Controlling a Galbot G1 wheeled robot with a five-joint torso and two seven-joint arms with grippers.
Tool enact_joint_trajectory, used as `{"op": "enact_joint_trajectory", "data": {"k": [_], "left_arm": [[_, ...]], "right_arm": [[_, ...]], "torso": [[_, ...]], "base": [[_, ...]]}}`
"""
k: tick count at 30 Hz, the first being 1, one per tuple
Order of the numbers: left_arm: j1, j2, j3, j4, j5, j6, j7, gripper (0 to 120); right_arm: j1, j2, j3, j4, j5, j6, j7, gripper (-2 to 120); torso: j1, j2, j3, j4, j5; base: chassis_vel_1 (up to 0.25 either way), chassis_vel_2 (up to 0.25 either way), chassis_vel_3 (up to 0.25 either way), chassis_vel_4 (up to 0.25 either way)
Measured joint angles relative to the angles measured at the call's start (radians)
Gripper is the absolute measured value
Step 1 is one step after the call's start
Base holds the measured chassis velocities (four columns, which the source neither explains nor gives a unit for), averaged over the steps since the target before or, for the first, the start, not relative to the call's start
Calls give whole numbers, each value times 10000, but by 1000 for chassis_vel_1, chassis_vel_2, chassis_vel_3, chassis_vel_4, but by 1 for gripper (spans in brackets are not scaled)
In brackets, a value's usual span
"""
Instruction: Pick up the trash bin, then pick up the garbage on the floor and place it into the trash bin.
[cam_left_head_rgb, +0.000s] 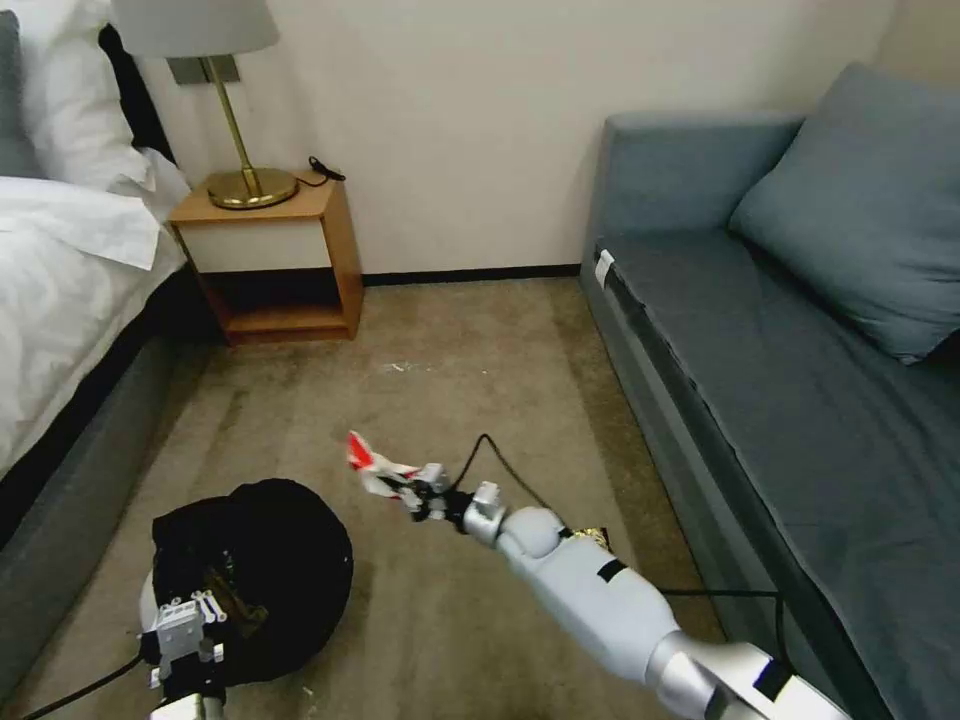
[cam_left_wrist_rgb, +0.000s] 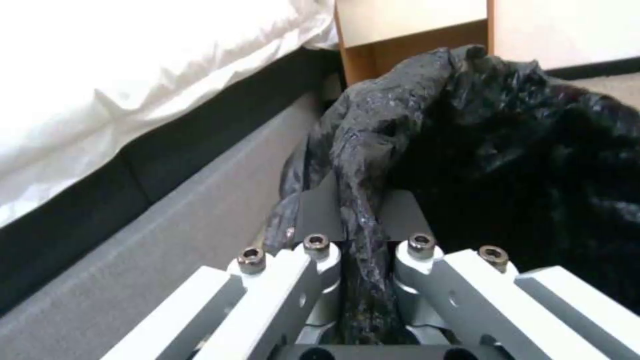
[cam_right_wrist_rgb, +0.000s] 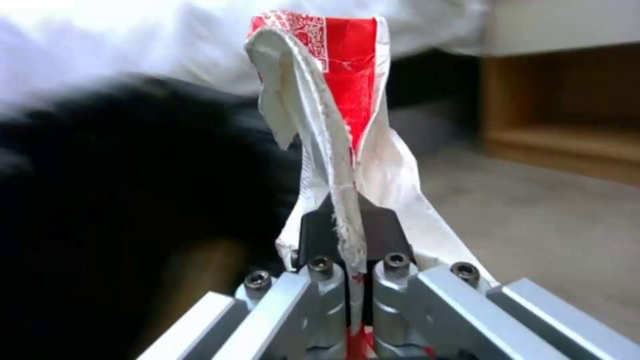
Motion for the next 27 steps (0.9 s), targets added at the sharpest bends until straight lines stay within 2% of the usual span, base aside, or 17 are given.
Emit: {"op": "enact_joint_trajectory", "data": {"k": [2,7,13,20,23,25,27], "left_arm": [[37,1,10,-107,-1,-9,8,5],[133,1,29,-303,0,-16,19,5],[267,1,71,-526,67,-96,47,5],[311,1,98,-624,160,-137,82,5],[296,1,114,-632,186,-138,110,5],[291,1,115,-631,190,-138,111,5],[267,1,115,-591,202,-138,114,5]], "right_arm": [[-179,-91,-441,671,140,-208,-9,0],[-418,-216,-903,1220,72,-359,-153,0],[-482,-241,-1071,945,-543,-259,-168,0],[-356,-279,-1178,759,-1236,-53,804,0],[-328,-281,-1196,686,-1554,37,1096,12],[-330,-283,-1196,686,-1584,51,1137,15],[-363,-322,-1208,721,-1704,120,1246,27]], "torso": [[0,0,1,1,2],[0,0,0,0,1],[0,0,0,-1,1],[0,0,0,-1,2],[0,0,0,-1,2],[0,0,0,-1,2],[0,0,0,-1,2]], "base": [[0,0,0,0],[0,0,0,0],[0,0,0,0],[0,0,0,0],[0,0,0,0],[0,0,0,0],[0,0,0,0]]}}
